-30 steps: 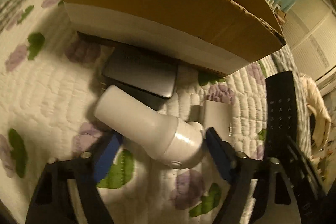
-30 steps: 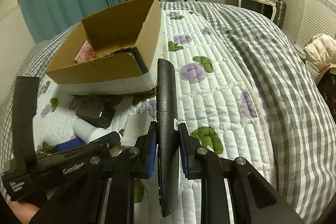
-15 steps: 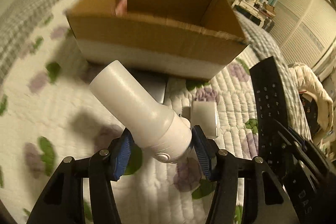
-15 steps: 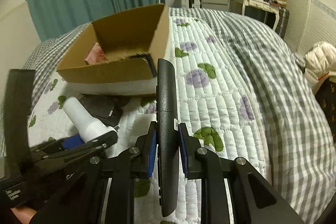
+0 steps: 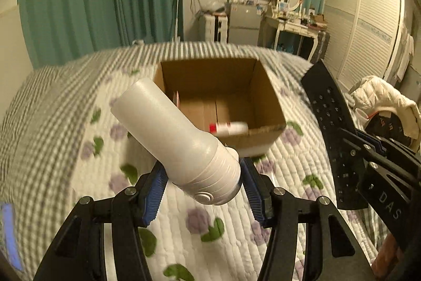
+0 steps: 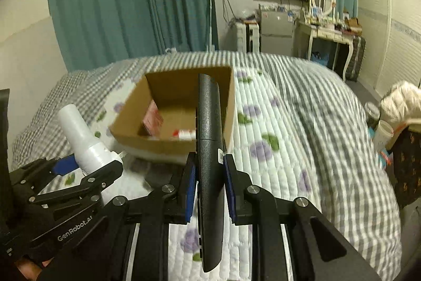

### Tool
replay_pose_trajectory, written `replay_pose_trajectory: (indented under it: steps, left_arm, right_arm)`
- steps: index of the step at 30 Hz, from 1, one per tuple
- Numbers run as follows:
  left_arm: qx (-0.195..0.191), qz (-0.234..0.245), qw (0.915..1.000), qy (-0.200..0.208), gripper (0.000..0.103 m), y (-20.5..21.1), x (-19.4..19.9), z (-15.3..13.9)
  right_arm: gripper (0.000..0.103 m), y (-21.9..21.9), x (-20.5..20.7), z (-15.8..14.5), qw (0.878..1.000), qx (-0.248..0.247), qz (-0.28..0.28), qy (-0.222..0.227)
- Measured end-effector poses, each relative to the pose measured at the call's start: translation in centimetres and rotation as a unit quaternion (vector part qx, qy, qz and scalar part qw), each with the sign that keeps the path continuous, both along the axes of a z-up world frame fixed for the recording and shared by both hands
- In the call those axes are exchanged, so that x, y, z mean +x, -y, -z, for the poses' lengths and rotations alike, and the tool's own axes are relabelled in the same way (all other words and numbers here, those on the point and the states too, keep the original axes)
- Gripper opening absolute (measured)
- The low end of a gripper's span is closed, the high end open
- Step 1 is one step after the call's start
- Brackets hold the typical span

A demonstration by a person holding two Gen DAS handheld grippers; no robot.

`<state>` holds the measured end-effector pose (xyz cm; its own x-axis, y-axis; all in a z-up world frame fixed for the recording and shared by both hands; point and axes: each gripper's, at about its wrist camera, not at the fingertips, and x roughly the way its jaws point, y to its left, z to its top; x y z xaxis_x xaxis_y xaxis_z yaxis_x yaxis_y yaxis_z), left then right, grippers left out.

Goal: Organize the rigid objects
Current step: 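Drop the white bottle and black remote into the box with both tools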

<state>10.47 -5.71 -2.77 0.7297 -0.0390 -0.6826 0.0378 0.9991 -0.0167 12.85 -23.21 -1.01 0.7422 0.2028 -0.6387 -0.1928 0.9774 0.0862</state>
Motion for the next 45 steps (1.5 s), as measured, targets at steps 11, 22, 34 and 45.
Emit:
replay_pose_trajectory:
  steps: [11,22,34,45]
  left_arm:
    - [0.027,0.016,0.9992,0.024,0.057,-0.4,7.0,-2.0]
    - [0.067,0.046,0.9967,-0.001,0.057,0.6,14.4,2.2]
    - [0.086,0.031,0.9958,-0.005,0.067,1.0,15.8,4.6]
    - [0.061,0.001,0.9979,0.024,0.068,-1.5,15.1,1.7]
  right_arm:
    - [0.019,-3.7,6.7,-4.6,0.998,-0.009,-0.047,0.039]
    - [0.019,-4.2,15.8,-1.5,0.998,-0.015,-0.047,0.026]
    - [0.019,-3.5,17.9,3.2,0.999,-0.005,-0.049,0.001]
    - [0.019,-4.0,18.2,3.1,0.999,-0.006,-0.053,-0.007]
